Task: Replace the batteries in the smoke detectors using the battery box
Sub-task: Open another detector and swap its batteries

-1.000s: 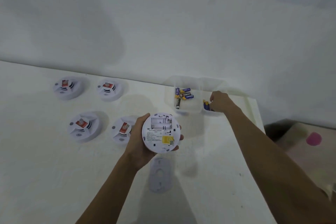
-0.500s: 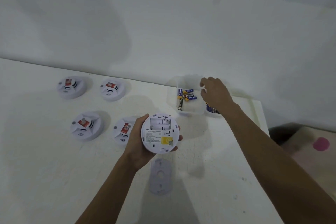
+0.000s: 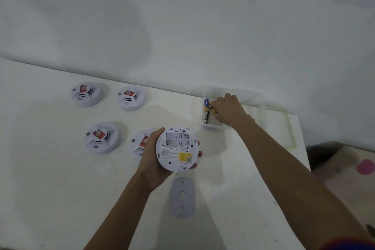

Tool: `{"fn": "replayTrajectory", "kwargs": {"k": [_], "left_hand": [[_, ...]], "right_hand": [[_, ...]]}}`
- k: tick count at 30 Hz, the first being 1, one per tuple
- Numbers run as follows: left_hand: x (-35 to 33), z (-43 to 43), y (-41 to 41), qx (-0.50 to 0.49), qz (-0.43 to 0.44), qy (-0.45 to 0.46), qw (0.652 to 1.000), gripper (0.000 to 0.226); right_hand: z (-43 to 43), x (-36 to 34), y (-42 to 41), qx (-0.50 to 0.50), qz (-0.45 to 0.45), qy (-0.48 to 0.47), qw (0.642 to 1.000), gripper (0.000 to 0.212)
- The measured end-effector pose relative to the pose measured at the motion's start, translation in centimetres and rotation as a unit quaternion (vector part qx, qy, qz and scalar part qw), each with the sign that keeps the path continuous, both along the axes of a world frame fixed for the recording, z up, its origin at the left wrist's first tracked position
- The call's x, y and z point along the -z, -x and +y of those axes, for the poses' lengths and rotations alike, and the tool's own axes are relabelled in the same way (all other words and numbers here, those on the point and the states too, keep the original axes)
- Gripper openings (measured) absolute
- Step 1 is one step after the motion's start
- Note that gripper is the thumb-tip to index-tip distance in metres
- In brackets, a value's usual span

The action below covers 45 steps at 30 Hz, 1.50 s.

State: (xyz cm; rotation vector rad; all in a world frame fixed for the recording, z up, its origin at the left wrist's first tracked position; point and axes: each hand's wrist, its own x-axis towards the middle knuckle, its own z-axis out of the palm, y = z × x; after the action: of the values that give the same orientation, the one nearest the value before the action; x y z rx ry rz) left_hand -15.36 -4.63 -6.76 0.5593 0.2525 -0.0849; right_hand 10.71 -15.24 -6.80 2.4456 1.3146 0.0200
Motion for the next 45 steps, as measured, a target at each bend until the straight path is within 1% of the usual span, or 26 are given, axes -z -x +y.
{"fn": "replayTrajectory", "kwargs": {"k": [4,7,9,13,15,17,19,22,26,27,30,33,37,40,42,44,45], "left_hand": [[0.1,0.0,0.0,0.0,-0.003,0.0,1.0,0.068],[0.4,0.0,0.1,-0.001,-0.001,-0.002,1.0,0.068],[0.4,0.1,0.2,0.001,-0.005,0.002,1.0,0.068],[0.5,0.2,0.4,0.001,-0.001,-0.003,1.0,0.07],[0.4,0.3,0.4,0.002,-0.002,-0.007,1.0,0.071],[0.2,0.2,0.4,0.0,-0.004,-0.012,1.0,0.071],[0.1,0.2,0.4,0.002,-0.007,-0.011,1.0,0.071],[0.4,0.3,0.4,0.009,-0.015,0.001,1.0,0.069],[1.2,0.7,0.4,0.035,-0.011,0.03,0.999,0.064],[1.4,0.7,0.5,0.043,-0.008,0.041,0.998,0.063],[1.7,0.9,0.8,0.055,-0.012,0.05,0.997,0.062],[1.8,1.3,1.1,0.033,0.013,0.053,0.998,0.062],[1.1,1.4,1.0,0.018,-0.022,0.017,0.999,0.064],[0.9,1.6,1.1,-0.004,-0.014,0.003,1.0,0.065],[0.7,1.8,1.2,-0.012,-0.007,0.001,1.0,0.065],[0.5,1.8,1.3,-0.013,-0.004,-0.004,1.0,0.067],[0.4,1.7,1.3,-0.012,-0.006,-0.006,1.0,0.068]], "right_hand": [[0.0,0.2,0.0,0.0,0.008,-0.01,1.0,0.029],[0.1,0.3,0.0,-0.008,0.004,-0.007,1.0,0.023],[0.1,0.3,0.2,-0.005,0.023,-0.02,1.0,0.025],[0.0,-0.7,0.7,0.01,0.104,-0.132,0.986,0.032],[-0.2,-1.1,0.7,0.028,0.171,-0.169,0.97,0.021],[-0.3,-1.4,0.5,0.055,0.233,-0.158,0.958,0.004],[-0.2,-1.7,0.4,0.057,0.262,-0.106,0.957,0.018],[0.4,-1.8,0.5,0.046,0.261,-0.031,0.964,0.027],[0.9,-1.9,0.8,0.041,0.256,0.027,0.965,0.035],[1.0,-1.7,0.7,0.041,0.251,0.038,0.966,0.034],[1.5,-1.5,0.3,0.045,0.23,0.058,0.97,0.019],[1.8,-1.2,0.1,0.044,0.226,0.056,0.972,0.029],[1.6,-0.7,0.4,0.028,0.203,0.043,0.978,0.039],[1.2,-0.8,0.6,0.016,0.207,0.028,0.978,0.043],[0.8,-1.2,0.6,0.027,0.226,0.011,0.974,0.034],[0.3,-1.8,0.6,0.057,0.257,-0.034,0.964,0.02],[-0.1,-2.3,0.7,0.074,0.272,-0.064,0.957,0.018]]}}
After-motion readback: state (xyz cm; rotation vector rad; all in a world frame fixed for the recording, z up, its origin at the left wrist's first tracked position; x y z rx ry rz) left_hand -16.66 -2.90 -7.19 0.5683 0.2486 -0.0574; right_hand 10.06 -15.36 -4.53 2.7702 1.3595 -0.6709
